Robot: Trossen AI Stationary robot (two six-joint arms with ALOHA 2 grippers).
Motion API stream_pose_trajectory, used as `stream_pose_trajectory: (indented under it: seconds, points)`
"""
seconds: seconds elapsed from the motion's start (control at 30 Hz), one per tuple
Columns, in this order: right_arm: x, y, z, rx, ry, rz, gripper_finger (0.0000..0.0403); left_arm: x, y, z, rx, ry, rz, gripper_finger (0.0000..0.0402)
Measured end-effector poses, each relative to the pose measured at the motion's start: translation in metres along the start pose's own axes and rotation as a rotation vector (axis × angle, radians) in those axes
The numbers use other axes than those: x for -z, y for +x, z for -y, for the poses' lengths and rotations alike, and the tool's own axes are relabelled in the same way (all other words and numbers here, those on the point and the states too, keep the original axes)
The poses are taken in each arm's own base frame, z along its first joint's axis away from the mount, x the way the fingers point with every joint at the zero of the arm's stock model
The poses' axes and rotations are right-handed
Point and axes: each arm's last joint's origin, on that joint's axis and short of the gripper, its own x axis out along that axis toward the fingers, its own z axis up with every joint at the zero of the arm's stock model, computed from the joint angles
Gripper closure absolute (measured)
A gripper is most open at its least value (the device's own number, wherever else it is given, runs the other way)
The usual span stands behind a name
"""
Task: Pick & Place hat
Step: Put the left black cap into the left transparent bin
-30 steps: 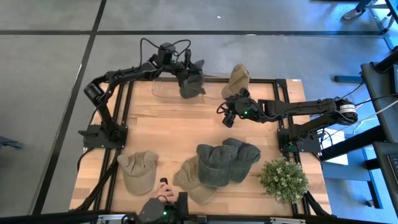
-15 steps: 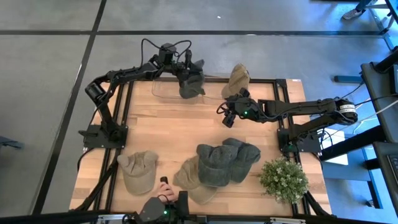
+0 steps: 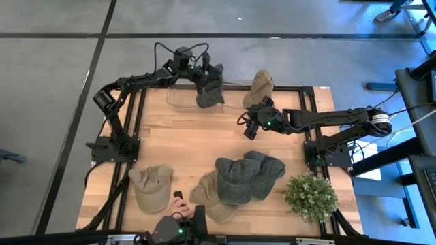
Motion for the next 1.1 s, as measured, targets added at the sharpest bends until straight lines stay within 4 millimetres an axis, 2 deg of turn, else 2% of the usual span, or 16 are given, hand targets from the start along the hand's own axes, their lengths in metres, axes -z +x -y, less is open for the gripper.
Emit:
stream_pose_trajectory:
  seconds: [0.27, 0.47, 0.67, 1.1]
  points:
    - [0.002, 0.0, 0.0, 0.001, -0.009, -0.016, 0.0194, -0.001, 0.0, -0.003, -0.025, 0.011, 0.004, 0.0241]
    - [0.002, 0.0, 0.0, 0.001, -0.014, -0.021, 0.0194, 0.001, 0.0, -0.003, -0.04, 0.01, -0.065, 0.0219]
    - [0.002, 0.0, 0.0, 0.002, -0.013, -0.022, 0.0194, 0.004, 0.0, -0.002, -0.036, -0.004, -0.133, 0.0218]
    - [0.003, 0.0, 0.0, 0.002, -0.014, -0.03, 0.0194, 0.005, 0.0, 0.016, 0.128, -0.02, -0.184, 0.0219]
